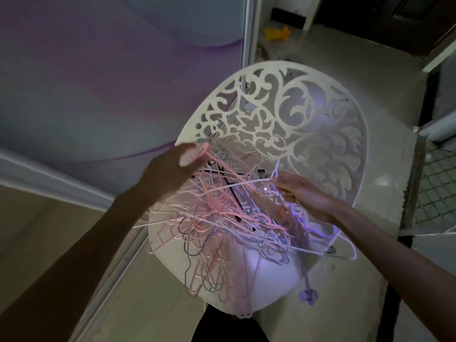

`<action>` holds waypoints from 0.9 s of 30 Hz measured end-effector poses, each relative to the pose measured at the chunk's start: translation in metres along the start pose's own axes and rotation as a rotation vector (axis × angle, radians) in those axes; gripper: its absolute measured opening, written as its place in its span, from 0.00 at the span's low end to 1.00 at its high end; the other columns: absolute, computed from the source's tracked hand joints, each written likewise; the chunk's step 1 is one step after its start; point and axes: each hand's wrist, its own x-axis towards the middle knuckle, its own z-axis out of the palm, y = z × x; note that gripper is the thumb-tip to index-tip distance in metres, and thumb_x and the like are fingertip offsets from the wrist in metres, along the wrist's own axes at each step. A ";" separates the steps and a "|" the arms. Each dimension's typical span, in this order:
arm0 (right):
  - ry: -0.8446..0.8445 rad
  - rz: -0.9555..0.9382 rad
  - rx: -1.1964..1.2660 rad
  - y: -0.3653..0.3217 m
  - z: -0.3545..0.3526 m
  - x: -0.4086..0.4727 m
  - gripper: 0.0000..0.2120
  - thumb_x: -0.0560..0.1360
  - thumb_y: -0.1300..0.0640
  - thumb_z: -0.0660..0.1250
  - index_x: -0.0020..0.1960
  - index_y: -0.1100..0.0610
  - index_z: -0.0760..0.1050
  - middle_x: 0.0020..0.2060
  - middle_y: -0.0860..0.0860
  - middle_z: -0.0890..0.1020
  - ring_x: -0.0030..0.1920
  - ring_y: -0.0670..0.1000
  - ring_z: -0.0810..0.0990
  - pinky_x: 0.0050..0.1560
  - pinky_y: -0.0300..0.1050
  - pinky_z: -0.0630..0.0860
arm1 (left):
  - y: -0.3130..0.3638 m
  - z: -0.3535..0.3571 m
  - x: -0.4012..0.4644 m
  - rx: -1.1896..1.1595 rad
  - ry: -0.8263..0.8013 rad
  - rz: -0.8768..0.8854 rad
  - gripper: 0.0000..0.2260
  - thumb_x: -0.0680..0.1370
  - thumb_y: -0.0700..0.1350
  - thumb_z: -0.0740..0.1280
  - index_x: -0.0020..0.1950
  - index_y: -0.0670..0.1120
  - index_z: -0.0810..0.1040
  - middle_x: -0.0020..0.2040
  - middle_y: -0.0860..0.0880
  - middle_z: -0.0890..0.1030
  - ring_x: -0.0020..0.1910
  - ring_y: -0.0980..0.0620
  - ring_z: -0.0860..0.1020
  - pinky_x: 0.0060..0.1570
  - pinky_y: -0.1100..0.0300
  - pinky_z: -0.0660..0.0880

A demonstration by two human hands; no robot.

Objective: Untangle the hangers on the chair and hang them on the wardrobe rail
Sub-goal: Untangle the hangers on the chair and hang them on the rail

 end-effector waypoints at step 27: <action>0.264 0.012 -1.186 0.078 0.094 0.038 0.12 0.77 0.52 0.59 0.49 0.56 0.79 0.48 0.57 0.82 0.51 0.59 0.80 0.46 0.46 0.74 | -0.059 0.015 -0.082 -1.061 -0.003 -0.382 0.13 0.83 0.49 0.49 0.54 0.51 0.73 0.33 0.57 0.84 0.27 0.61 0.80 0.24 0.72 0.67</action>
